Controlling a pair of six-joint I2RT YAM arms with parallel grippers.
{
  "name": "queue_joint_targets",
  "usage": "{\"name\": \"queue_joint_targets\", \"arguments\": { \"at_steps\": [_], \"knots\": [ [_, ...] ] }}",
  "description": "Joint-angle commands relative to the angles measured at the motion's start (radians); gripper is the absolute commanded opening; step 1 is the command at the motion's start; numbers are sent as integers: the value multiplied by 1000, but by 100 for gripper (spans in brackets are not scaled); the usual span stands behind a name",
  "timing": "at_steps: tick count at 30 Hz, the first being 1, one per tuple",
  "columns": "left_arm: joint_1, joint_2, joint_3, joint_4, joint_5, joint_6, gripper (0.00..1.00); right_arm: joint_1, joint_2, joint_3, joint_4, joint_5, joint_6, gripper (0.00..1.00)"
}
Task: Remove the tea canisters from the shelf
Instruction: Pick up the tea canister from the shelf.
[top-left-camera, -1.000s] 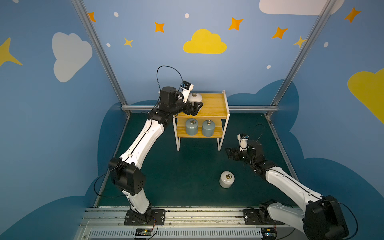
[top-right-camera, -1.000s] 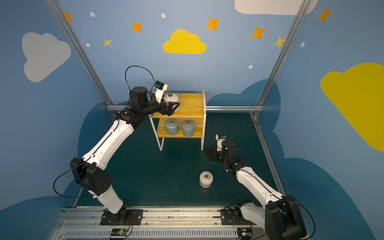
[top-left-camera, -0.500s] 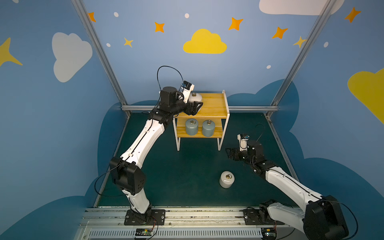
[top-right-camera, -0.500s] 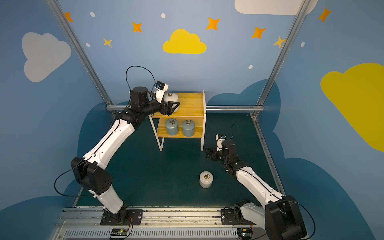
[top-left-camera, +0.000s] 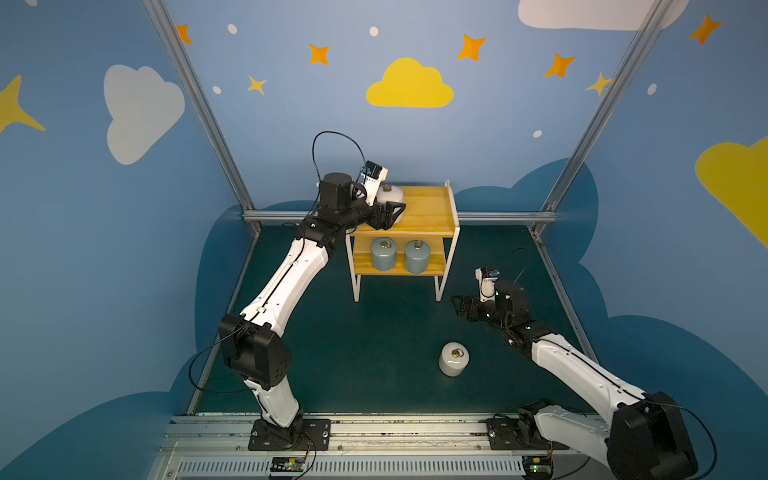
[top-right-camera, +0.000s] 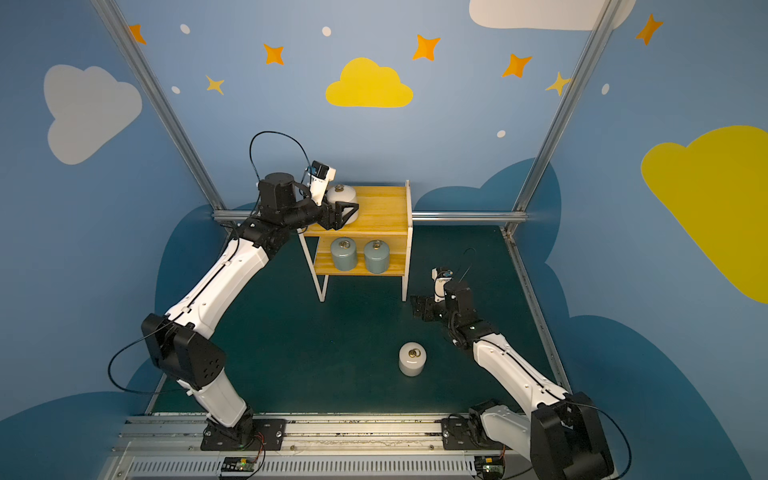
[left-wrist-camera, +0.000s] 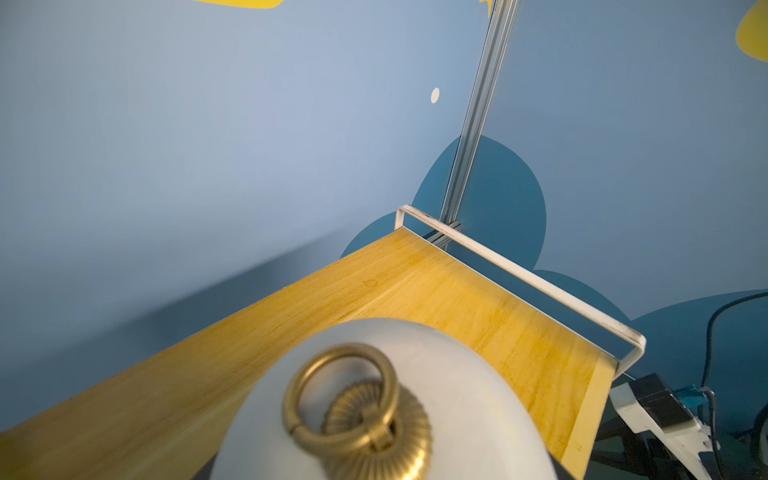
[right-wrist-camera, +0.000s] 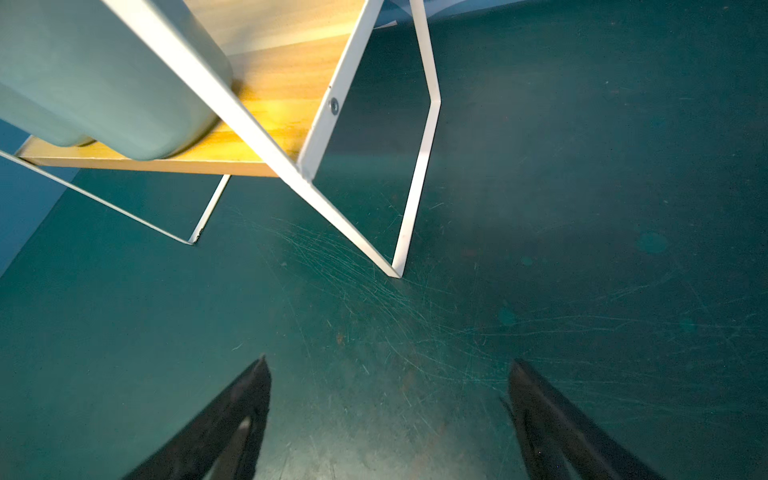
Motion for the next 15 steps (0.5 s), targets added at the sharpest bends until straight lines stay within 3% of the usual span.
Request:
{"name": "queue_joint_targets", "arguments": {
  "at_steps": [1,15],
  "knots": [
    [1,-51,-27,39,36,-7,59,-8,-15,31,0,-2,-9,91],
    [-56,-248,-214,45,32,9,54,-40,35,104,0,-22,-13,91]
  ]
}}
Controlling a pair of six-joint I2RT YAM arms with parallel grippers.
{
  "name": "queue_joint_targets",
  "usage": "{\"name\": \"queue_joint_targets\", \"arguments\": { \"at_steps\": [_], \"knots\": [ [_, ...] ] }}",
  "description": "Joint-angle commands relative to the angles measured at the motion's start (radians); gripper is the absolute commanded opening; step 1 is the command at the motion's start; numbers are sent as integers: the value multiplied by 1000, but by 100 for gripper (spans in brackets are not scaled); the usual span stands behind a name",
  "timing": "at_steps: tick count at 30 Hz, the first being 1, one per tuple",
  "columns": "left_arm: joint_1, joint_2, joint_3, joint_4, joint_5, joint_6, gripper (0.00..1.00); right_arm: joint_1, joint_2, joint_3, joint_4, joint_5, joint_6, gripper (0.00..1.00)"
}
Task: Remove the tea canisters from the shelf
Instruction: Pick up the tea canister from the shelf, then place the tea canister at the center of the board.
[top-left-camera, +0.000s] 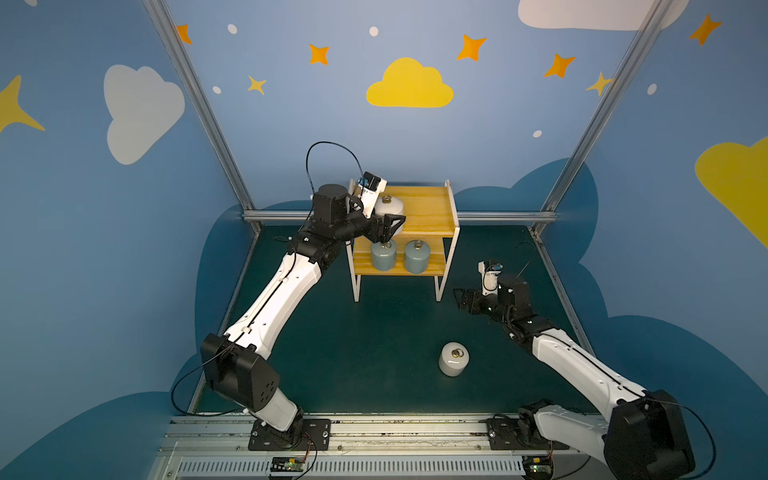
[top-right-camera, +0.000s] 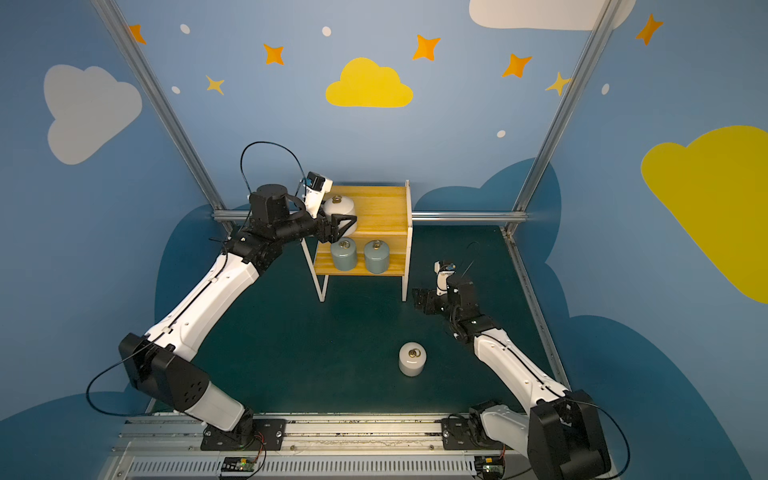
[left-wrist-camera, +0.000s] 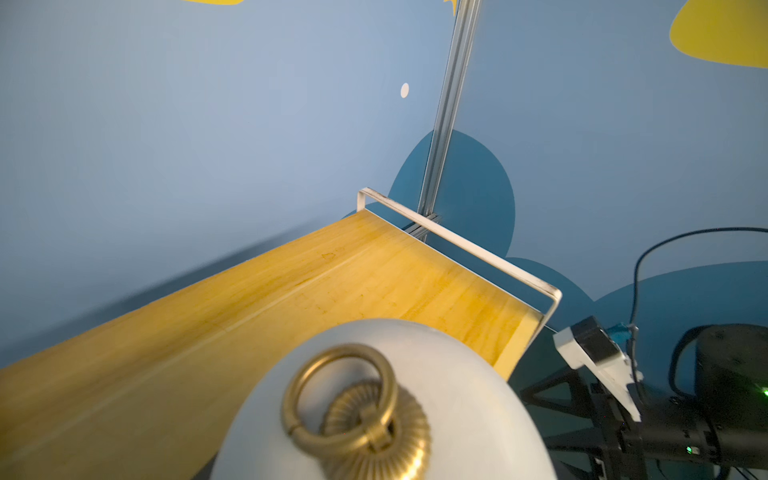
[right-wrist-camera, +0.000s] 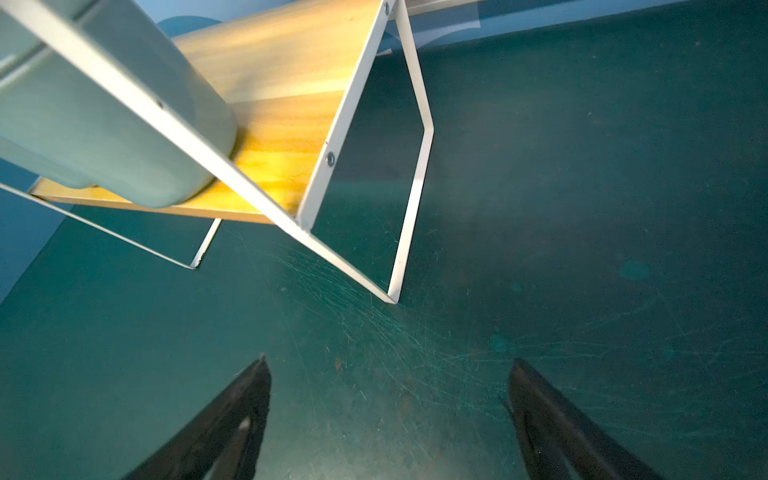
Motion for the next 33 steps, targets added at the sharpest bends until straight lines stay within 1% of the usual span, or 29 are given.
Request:
{"name": "queue_joint_targets", "arguments": {
  "at_steps": [1,7,12,18,20,21,24,28,33],
  "knots": [
    [-23,-89,-42,32,11,7,54,-12,9,40,1,-16,-10,91],
    [-72,-220,-200,49,-32,-4,53,-27,-1,52,-17,-17,-14,91],
    [-143,-309,-323,63,-75,-10,52,-39,-36,26,-17,-10,4,91],
    [-235,-386,-502,159,-124,-52,51,-42,-74,6,-35,-3,3,91],
    [-272,-404,-557,183,-144,-54,50,-44,-85,3,-44,4,-3,91],
    [-291,-411,-585,196,-185,-59,50,-44,-91,3,-46,8,-5,91],
    [-345,-424,-673,256,-216,-65,50,-45,-102,3,-50,17,-9,91],
    [-417,-430,-788,371,-243,-63,50,-45,-117,-36,-45,21,-6,91],
    [-479,-393,-910,495,-280,-75,48,-45,-123,-67,-23,32,-3,91]
  ]
}}
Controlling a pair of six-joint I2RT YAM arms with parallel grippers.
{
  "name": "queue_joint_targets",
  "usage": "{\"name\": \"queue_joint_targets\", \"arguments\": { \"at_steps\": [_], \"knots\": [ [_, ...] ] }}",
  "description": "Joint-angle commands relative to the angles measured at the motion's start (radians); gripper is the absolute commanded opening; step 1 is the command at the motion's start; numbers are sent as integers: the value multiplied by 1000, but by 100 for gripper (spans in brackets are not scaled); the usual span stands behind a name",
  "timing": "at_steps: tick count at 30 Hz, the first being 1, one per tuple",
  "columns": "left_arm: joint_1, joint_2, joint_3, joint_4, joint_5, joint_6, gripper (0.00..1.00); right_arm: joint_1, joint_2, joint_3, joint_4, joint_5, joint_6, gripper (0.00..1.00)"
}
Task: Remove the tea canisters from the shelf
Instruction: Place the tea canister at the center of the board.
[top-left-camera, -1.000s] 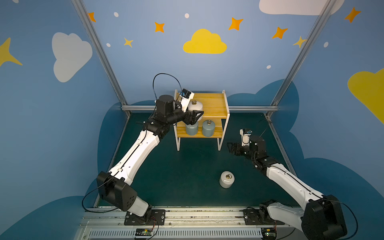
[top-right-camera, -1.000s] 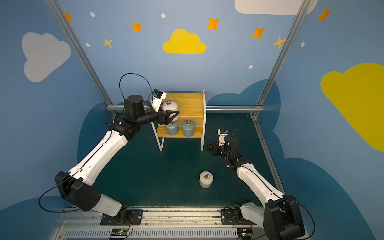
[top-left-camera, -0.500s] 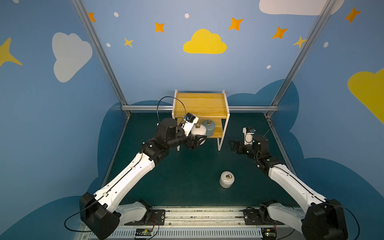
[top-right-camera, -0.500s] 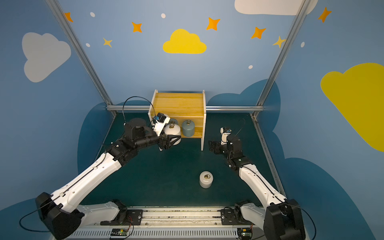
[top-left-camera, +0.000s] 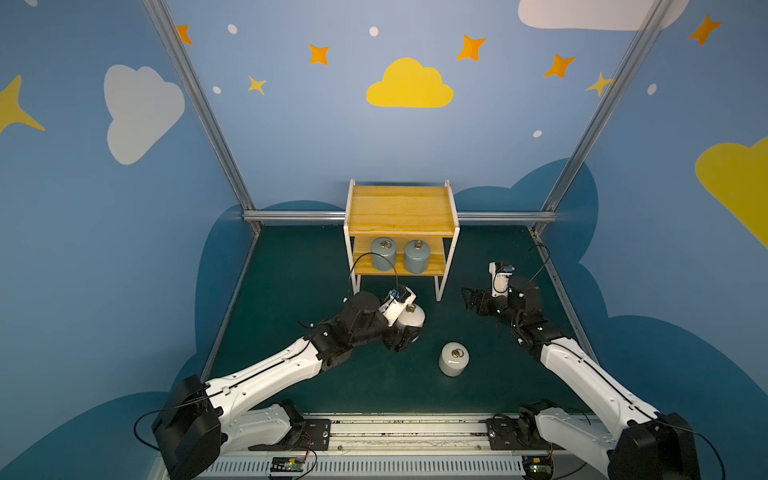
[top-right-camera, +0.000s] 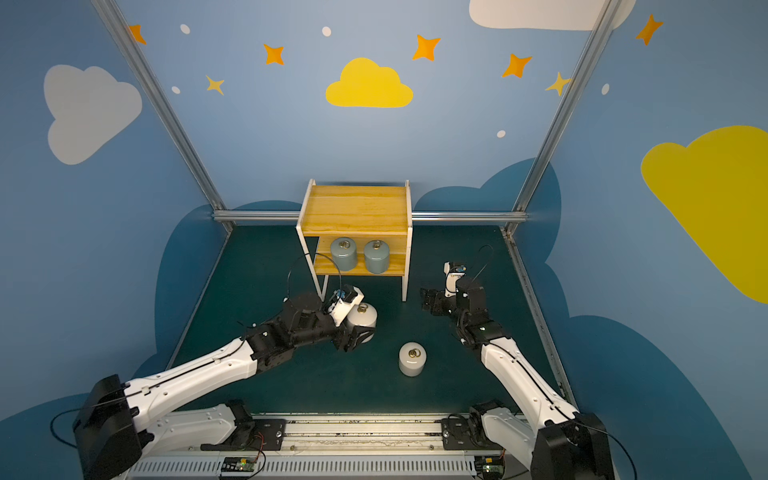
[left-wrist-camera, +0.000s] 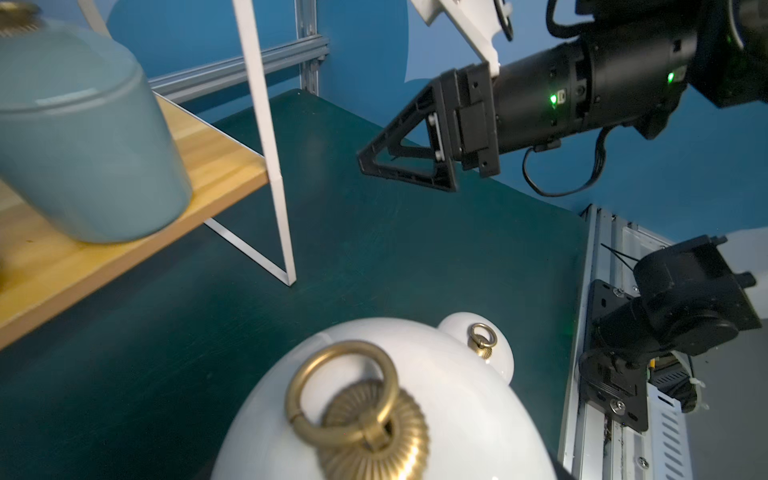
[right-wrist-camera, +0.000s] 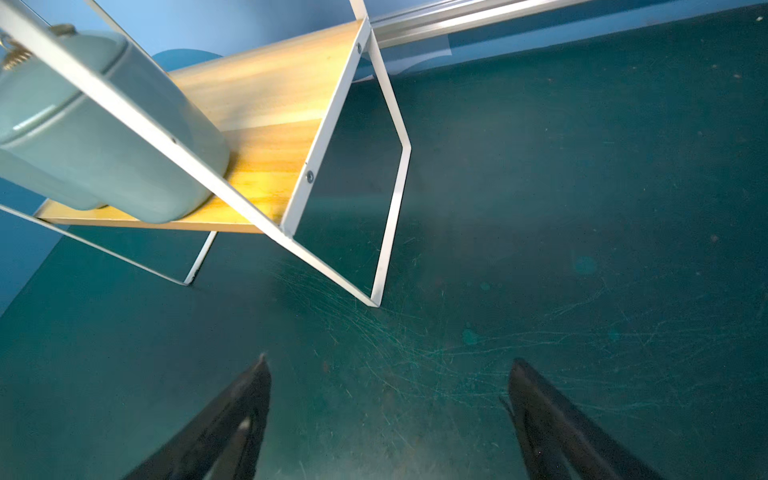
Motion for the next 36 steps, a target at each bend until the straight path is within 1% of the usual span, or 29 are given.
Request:
{"name": "queue_joint_targets", "arguments": {
  "at_steps": [1,8,13,21,29,36],
  "knots": [
    [-28,8,-40,230,-32,-12,48,-4,-18,-20,15,18,-2,91],
    [-83,113,-140,421,-36,-1,48,-3,-26,-57,38,28,2,91],
    [-103,182,-159,498,-27,13,47,-4,-36,-79,49,38,3,91],
    [-129,323,-207,676,-40,2,45,-5,-18,-83,61,35,-3,91],
    [-140,400,-220,757,-44,5,45,-8,-5,-83,75,36,-4,91],
    [-150,434,-240,812,-54,-2,44,-11,-2,-83,72,32,-7,91]
  ]
}}
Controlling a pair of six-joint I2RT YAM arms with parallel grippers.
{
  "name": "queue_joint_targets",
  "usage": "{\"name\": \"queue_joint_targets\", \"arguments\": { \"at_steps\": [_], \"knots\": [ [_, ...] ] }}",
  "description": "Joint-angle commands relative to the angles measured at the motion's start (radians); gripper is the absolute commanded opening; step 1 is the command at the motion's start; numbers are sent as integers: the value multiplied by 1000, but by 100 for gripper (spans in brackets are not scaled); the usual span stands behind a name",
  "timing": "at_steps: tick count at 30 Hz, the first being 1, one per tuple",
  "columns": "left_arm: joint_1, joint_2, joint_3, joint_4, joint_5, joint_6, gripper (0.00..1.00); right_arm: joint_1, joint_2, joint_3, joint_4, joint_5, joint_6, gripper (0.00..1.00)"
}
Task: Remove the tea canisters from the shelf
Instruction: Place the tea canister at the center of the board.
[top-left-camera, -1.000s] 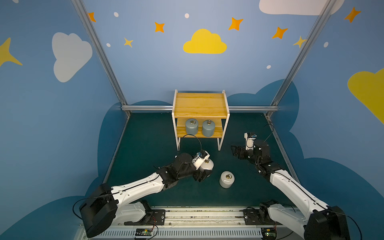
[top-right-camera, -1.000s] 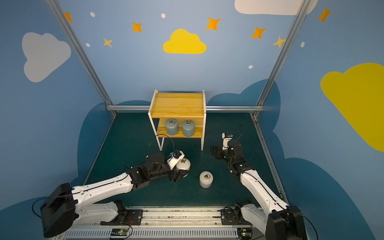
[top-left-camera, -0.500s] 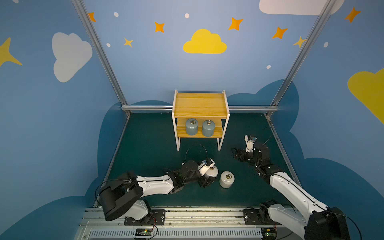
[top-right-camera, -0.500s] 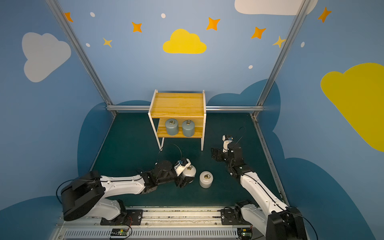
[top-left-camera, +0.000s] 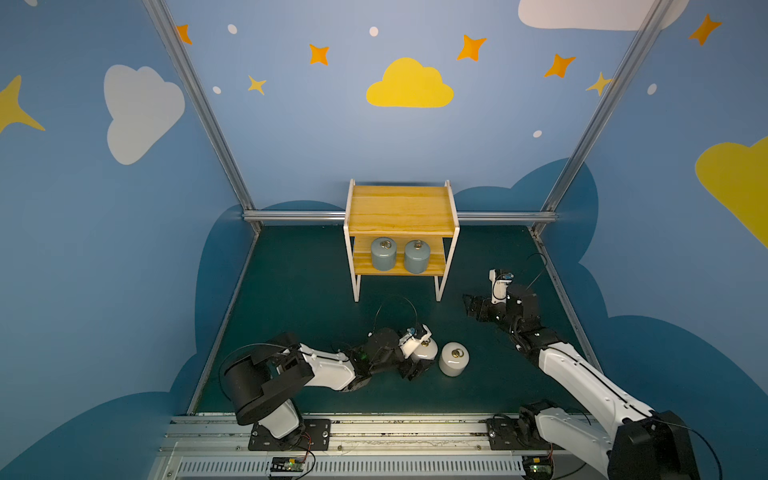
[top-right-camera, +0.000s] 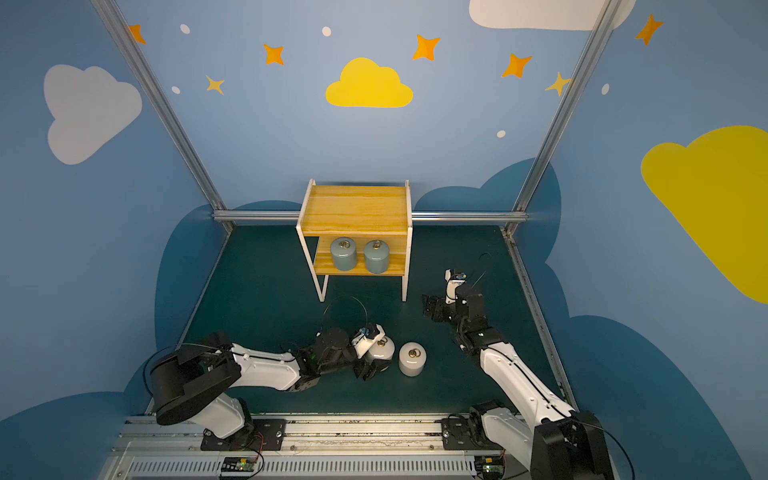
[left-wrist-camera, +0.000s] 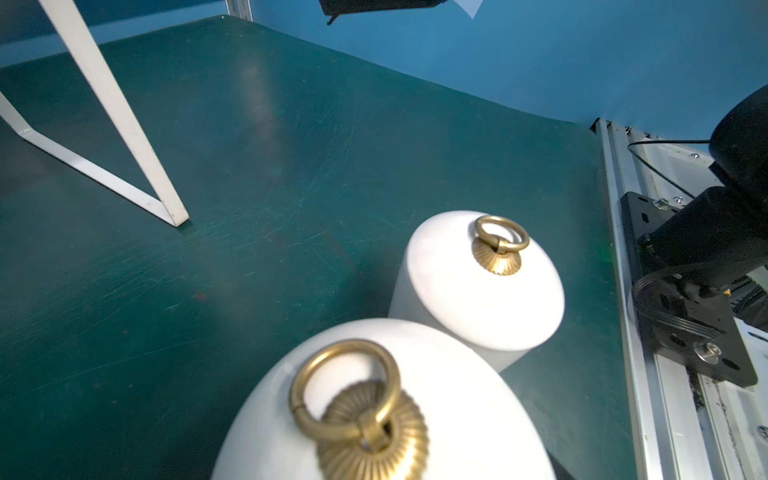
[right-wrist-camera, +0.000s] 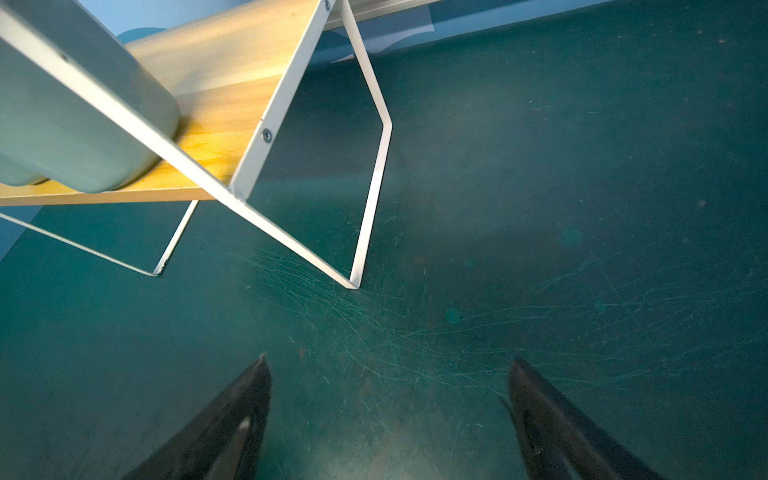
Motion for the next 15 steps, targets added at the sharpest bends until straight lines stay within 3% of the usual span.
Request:
{"name": "queue_joint_targets", "arguments": {
  "at_steps": [1,15],
  "knots": [
    [-7,5,-4,135,-5,-8,44,-4,1,-10,18,9,-9,91],
    [-11,50,-19,166,-8,-27,45,-13,-5,-15,17,4,-10,91]
  ]
}}
